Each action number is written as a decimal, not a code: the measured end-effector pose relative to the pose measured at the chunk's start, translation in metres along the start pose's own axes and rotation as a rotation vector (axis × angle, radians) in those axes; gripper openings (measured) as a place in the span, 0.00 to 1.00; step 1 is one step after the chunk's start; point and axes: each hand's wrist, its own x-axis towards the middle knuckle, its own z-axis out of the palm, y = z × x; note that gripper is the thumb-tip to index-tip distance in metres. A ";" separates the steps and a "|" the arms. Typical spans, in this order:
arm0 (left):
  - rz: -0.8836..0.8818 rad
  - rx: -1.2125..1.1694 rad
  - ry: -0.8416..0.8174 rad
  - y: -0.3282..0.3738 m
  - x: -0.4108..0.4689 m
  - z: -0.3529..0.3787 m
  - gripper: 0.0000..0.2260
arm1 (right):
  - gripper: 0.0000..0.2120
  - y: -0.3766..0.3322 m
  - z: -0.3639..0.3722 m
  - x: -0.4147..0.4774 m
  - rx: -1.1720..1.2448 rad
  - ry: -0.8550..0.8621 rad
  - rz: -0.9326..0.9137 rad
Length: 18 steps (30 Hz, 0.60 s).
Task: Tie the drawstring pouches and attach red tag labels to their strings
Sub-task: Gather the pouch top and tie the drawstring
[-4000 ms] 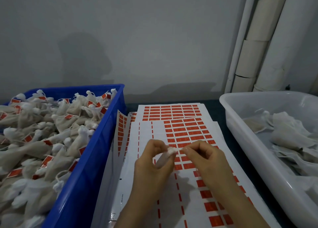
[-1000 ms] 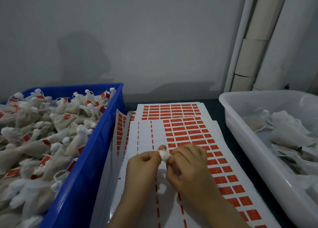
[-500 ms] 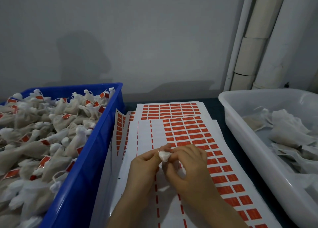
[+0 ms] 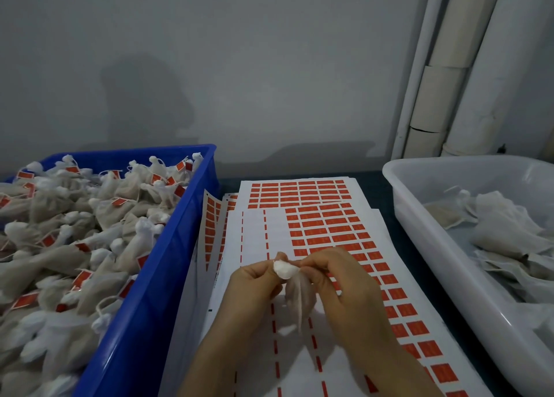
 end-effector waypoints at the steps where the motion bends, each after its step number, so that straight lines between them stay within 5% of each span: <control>1: 0.011 0.025 -0.026 -0.001 0.000 0.000 0.14 | 0.19 0.000 -0.002 0.000 0.006 -0.005 -0.015; 8: 0.039 0.119 -0.106 -0.003 -0.003 -0.001 0.13 | 0.24 -0.004 -0.005 0.003 0.014 0.012 -0.070; 13: 0.044 0.098 -0.145 -0.002 -0.005 0.001 0.13 | 0.06 0.007 -0.005 0.004 -0.001 0.013 0.002; 18: 0.039 0.014 -0.129 0.001 -0.004 0.003 0.06 | 0.07 0.008 -0.004 0.004 0.004 0.018 0.035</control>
